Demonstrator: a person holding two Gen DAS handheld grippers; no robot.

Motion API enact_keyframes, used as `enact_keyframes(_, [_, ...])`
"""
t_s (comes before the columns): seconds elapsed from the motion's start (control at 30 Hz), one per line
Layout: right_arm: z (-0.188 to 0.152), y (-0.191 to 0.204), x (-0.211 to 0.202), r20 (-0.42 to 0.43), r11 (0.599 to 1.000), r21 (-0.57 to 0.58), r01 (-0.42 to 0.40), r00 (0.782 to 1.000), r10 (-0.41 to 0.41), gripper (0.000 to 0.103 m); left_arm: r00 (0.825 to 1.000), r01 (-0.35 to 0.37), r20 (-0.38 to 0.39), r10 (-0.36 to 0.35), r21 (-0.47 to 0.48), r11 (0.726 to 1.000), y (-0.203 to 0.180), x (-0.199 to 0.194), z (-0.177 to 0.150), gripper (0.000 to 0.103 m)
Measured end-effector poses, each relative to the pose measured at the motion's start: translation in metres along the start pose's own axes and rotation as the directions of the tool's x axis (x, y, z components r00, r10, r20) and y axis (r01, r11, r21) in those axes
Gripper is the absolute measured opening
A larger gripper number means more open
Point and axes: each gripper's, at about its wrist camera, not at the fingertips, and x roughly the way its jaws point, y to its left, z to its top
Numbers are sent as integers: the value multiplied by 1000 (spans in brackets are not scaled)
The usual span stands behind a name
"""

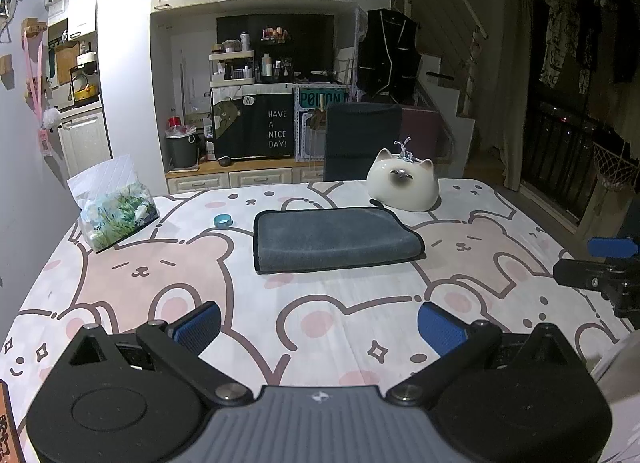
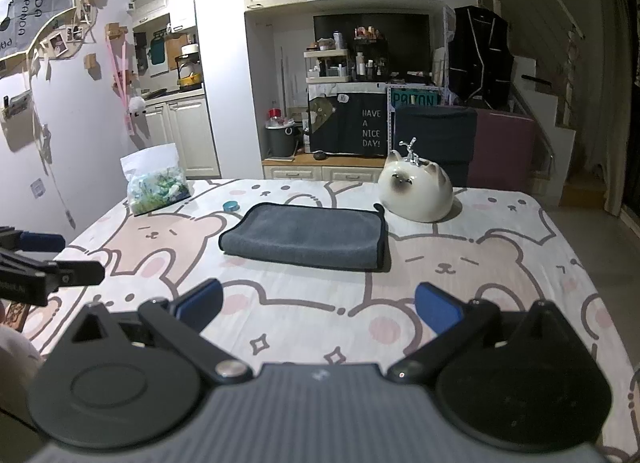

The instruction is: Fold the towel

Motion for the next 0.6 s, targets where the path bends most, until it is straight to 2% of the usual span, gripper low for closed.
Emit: enact_keyframes(0.6, [-2,1,0,0,1000,-3,2,1000,-2,103,1000,1,1,-1,2,1000,0,-1,0,103])
